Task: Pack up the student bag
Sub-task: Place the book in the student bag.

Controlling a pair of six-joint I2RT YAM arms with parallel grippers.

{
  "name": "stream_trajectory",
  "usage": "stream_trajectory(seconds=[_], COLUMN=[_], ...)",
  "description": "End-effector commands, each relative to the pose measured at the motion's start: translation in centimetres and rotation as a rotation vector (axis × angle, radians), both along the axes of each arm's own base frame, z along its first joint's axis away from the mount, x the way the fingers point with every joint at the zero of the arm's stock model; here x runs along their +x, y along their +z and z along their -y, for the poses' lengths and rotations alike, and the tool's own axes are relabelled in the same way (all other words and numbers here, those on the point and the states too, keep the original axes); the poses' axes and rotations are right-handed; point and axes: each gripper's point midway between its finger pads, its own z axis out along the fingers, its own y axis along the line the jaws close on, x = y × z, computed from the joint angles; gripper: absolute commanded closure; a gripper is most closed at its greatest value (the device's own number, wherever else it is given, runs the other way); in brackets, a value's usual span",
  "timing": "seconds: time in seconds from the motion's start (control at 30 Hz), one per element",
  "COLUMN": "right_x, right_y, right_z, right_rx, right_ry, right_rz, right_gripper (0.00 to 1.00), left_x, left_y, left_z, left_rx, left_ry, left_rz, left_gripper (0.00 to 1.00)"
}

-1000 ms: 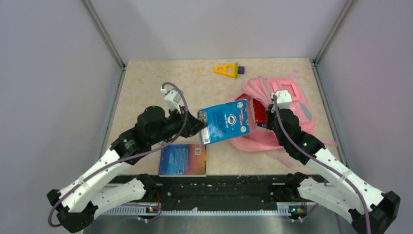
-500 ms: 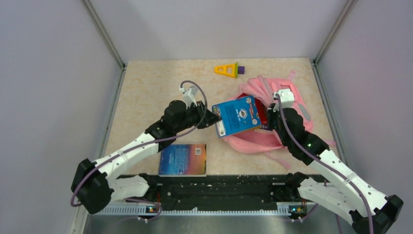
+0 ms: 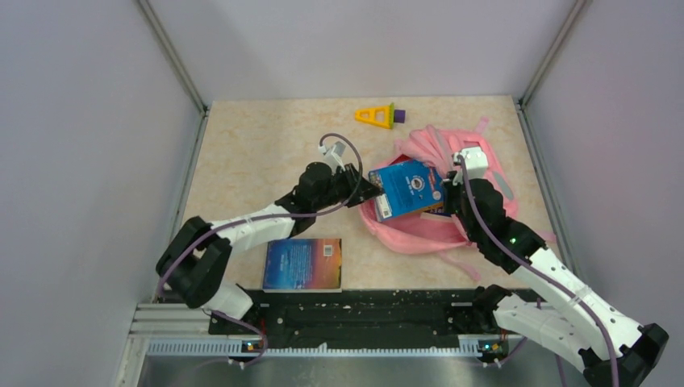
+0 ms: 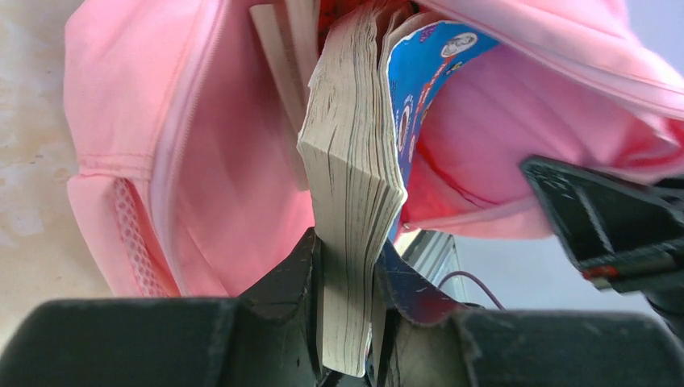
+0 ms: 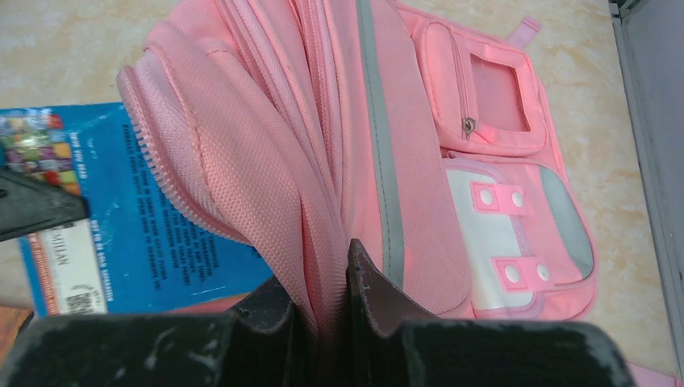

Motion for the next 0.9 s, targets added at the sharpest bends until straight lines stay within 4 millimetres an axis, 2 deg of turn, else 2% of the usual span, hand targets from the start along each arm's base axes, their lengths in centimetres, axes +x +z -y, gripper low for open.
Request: stream_trajectory(seconds=[0.0,0.3,0.4,0.57,0.63,0.73,0.77,0.8,0.87], right_x=[0.8,1.3,1.4,1.6,1.7,1.7,1.8,1.8,1.8], right_y=[11.0,10.0,9.6,9.2,9.0,8.8,8.7,8.6,8.5], right_z=[-1.9,-2.0,-2.0,-1.9,-1.8,-1.7,-1.8,-1.8,-1.9], right_rx=[0.288,0.273,0.264,0.247,0.24,0.234,0.233,0.234,0.231], right_ry=[0.04,0.029,0.023,0.013,0.008,0.003,0.004,0.003,0.005], right_rz=[0.28,0.262,0.256,0.249,0.248,0.247,0.246,0.245,0.242], right_gripper=[1.0,1.0,1.0,1.0,1.0,1.0,1.0,1.0,1.0], left_x=[2.4,5.0,6.3,7.7,7.9,8.6,8.7,8.6,8.4], left_y=[6.5,3.3,2.7,1.3,0.3,-0.9,-1.1,-1.3,-1.5], left_z=[3.0,9.3,11.4,15.3,16.0,15.4,15.2,14.9,14.4], left_rx=[-0.162,-0.092,-0.079,-0.063,-0.035,0.025,0.046,0.064,0.094], left_ry=[0.001,0.027,0.079,0.063,0.062,0.102,0.105,0.107,0.096], left_rz=[0.178,0.13,0.15,0.185,0.195,0.229,0.24,0.251,0.284], left_gripper=[1.0,1.0,1.0,1.0,1.0,1.0,0.96,0.87,0.62])
